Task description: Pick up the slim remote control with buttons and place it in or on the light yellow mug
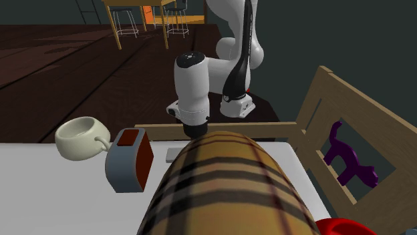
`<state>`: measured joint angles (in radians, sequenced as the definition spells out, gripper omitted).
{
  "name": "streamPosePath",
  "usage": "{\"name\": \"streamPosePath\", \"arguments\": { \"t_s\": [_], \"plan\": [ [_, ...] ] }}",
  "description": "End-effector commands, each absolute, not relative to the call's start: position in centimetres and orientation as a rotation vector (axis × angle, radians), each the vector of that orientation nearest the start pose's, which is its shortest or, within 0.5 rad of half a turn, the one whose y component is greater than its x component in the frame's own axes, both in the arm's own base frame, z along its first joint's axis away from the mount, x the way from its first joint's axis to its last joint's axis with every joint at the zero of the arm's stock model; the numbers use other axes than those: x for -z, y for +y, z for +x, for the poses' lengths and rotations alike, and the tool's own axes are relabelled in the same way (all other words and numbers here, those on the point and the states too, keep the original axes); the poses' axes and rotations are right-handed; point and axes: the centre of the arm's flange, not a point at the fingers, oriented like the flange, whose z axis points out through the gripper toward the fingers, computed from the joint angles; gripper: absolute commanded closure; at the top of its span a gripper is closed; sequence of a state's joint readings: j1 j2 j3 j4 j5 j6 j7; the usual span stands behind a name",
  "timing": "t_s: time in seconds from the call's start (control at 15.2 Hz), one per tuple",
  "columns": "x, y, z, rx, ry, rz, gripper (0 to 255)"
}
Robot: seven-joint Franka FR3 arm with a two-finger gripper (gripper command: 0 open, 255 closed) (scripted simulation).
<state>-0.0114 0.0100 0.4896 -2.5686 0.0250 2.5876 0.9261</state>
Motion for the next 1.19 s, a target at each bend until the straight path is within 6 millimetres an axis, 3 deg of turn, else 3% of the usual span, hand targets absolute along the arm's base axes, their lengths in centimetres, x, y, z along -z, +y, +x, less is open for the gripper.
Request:
{"name": "streamPosePath", "arguments": {
  "t_s": [0.0, 0.2, 1.12],
  "plan": [
    [-26.1, 20.7, 39.9, -0.007, 0.724, -3.037, 255],
    [-26.1, 20.7, 39.9, -0.007, 0.724, -3.037, 255],
    [-33.5, 20.7, 39.9, -0.007, 0.724, -3.037, 255]
  ]
}}
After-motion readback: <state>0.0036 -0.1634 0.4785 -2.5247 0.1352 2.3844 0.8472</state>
